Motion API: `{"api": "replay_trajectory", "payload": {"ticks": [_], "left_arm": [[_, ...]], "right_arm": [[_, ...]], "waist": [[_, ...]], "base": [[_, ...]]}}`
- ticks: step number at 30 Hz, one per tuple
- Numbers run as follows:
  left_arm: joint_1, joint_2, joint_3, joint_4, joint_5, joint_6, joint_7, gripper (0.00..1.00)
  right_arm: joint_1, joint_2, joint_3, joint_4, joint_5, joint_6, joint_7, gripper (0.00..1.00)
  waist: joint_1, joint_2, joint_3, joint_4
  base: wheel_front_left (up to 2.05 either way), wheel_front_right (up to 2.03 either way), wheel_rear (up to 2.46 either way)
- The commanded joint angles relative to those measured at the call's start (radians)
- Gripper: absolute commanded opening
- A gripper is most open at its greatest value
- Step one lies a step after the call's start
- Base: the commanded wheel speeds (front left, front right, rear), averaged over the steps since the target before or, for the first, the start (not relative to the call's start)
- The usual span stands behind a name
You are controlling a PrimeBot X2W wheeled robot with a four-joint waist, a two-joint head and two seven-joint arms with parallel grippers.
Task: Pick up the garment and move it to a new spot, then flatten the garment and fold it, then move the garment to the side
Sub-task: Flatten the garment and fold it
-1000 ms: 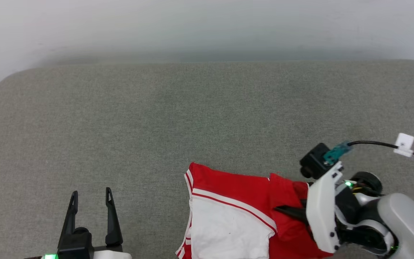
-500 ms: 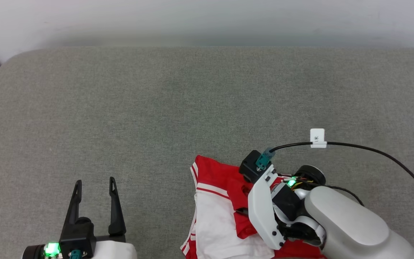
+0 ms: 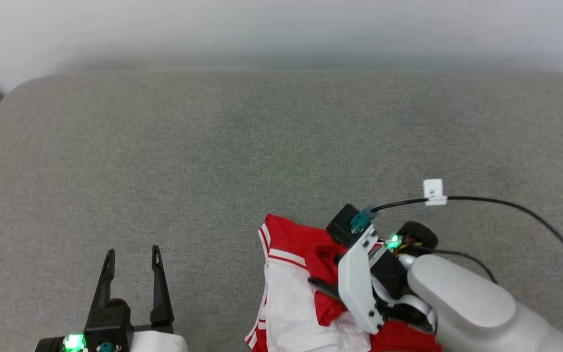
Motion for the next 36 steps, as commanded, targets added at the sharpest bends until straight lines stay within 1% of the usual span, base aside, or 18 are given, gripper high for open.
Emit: {"api": "replay_trajectory", "payload": {"ticks": [1, 5, 8, 10, 12, 16, 18, 22, 26, 30, 32, 36], "left_arm": [[0.013, -0.001, 0.003, -0.002, 0.000, 0.005, -0.003, 1.00], [0.033, -0.003, 0.006, -0.011, 0.001, 0.007, -0.003, 1.00], [0.041, -0.003, 0.007, -0.017, 0.005, 0.008, -0.003, 1.00], [0.048, -0.003, 0.007, -0.018, 0.005, 0.008, -0.003, 1.00], [0.055, -0.004, 0.008, -0.019, 0.005, 0.008, -0.003, 1.00], [0.063, -0.005, 0.010, -0.022, 0.003, 0.009, -0.003, 1.00], [0.073, -0.006, 0.011, -0.021, 0.003, 0.009, -0.003, 1.00], [0.074, -0.006, 0.014, -0.016, 0.000, 0.001, -0.002, 1.00], [0.079, -0.007, 0.016, -0.020, 0.001, -0.005, -0.003, 1.00], [0.085, -0.007, 0.014, -0.022, 0.003, -0.013, -0.003, 1.00], [0.089, -0.006, 0.015, -0.023, 0.006, -0.014, -0.002, 1.00], [0.098, -0.003, 0.016, -0.022, 0.009, -0.018, -0.003, 1.00]], "right_arm": [[-0.025, -0.017, -0.004, -0.018, -0.011, -0.001, -0.039, 1.00], [-0.035, -0.059, -0.044, -0.073, -0.032, -0.001, -0.178, 1.00], [-0.033, -0.089, -0.132, -0.090, -0.094, -0.001, -0.324, 1.00], [-0.014, -0.096, -0.218, -0.082, -0.161, -0.001, -0.433, 1.00], [0.027, -0.090, -0.316, -0.064, -0.228, -0.001, -0.530, 1.00], [0.106, -0.066, -0.516, -0.040, -0.378, -0.001, -0.675, 1.00], [0.165, -0.038, -0.614, -0.042, -0.439, -0.001, -0.707, 1.00], [0.290, 0.020, -0.808, -0.099, -0.540, -0.001, -0.732, 1.00], [0.427, 0.096, -0.960, -0.224, -0.617, -0.001, -0.732, 1.00], [0.559, 0.166, -1.063, -0.345, -0.676, -0.001, -0.732, 1.00], [0.617, 0.193, -1.093, -0.395, -0.691, -0.001, -0.732, 1.00], [0.706, 0.224, -1.130, -0.462, -0.702, -0.001, -0.733, 1.00]], "waist": [[-0.0001, -0.0001, -0.015, -0.009], [-0.0001, -0.0001, -0.043, -0.023], [-0.0001, -0.0001, -0.060, -0.033], [-0.0001, -0.0001, -0.069, -0.038], [-0.0001, -0.0001, -0.077, -0.042], [-0.0001, -0.0001, -0.092, -0.049], [-0.0001, -0.0001, -0.100, -0.052], [-0.0001, -0.0001, -0.114, -0.055], [-0.0001, -0.0001, -0.124, -0.053], [-0.0001, -0.0001, -0.133, -0.053], [-0.0001, -0.0001, -0.137, -0.055], [-0.0001, -0.0001, -0.142, -0.061]], "base": [[0.00, 0.00, 0.00], [0.00, 0.00, 0.00], [0.00, 0.00, 0.00], [0.00, 0.00, 0.00], [0.00, 0.00, 0.00], [0.00, 0.00, 0.00], [0.00, 0.00, 0.00], [0.00, 0.00, 0.00], [0.00, 0.00, 0.00], [0.00, 0.00, 0.00], [0.00, 0.00, 0.00], [0.00, 0.00, 0.00]]}}
